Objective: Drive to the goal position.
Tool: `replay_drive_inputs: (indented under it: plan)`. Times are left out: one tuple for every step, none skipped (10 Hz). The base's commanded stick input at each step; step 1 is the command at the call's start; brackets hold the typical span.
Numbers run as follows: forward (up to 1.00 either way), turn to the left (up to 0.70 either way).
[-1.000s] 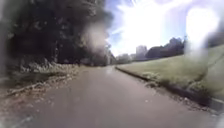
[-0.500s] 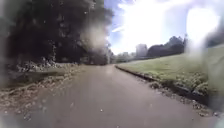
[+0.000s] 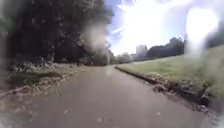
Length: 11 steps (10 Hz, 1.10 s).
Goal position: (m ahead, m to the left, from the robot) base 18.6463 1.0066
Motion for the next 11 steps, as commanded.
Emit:
replay_drive_inputs:
  plan:
    - [0.45, 0.0]
    - [0.45, 0.0]
    - [0.45, 0.0]
    - [0.45, 0.0]
    - [0.45, 0.0]
    - [0.45, 0.0]
    - [0.45, 0.0]
    - [0.45, 0.0]
    - [0.45, 0.0]
    - [0.45, 0.0]
    - [0.45, 0.0]
